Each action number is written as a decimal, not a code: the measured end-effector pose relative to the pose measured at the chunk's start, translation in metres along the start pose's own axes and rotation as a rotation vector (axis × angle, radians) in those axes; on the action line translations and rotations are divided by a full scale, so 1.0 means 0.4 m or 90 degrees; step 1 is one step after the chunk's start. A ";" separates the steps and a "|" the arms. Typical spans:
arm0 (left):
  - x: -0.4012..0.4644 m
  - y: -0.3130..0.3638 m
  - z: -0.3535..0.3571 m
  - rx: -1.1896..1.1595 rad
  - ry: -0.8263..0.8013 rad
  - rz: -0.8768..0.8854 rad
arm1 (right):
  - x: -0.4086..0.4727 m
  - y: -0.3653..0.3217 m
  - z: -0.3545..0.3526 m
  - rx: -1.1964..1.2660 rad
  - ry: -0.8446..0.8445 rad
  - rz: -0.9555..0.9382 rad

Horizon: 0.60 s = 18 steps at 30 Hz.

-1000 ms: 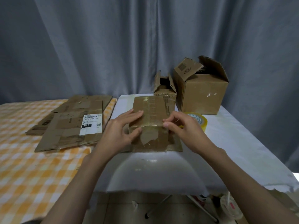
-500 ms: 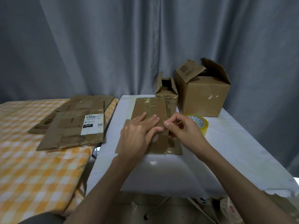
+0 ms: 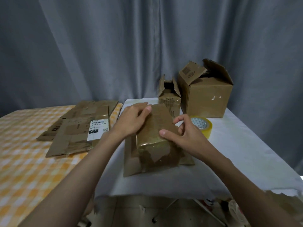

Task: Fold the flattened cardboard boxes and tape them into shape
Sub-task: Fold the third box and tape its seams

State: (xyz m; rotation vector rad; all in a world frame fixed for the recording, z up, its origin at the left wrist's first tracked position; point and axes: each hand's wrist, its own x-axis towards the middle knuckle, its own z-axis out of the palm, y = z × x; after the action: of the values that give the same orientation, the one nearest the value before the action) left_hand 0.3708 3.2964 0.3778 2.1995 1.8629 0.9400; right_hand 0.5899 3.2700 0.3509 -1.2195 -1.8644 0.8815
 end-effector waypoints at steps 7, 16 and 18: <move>0.072 -0.055 0.031 0.020 -0.109 -0.101 | -0.019 0.002 -0.028 -0.080 -0.043 0.135; -0.036 -0.082 -0.063 -0.050 0.092 -0.109 | -0.034 -0.031 -0.023 0.124 -0.050 0.160; -0.045 -0.069 -0.091 -0.082 0.147 -0.103 | -0.038 -0.041 -0.014 0.144 -0.046 0.147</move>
State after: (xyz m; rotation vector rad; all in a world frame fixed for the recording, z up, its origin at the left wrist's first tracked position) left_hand 0.3276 3.2755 0.3875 1.9052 1.9762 1.2866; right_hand 0.5920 3.2513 0.3644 -1.2902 -1.6473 1.2409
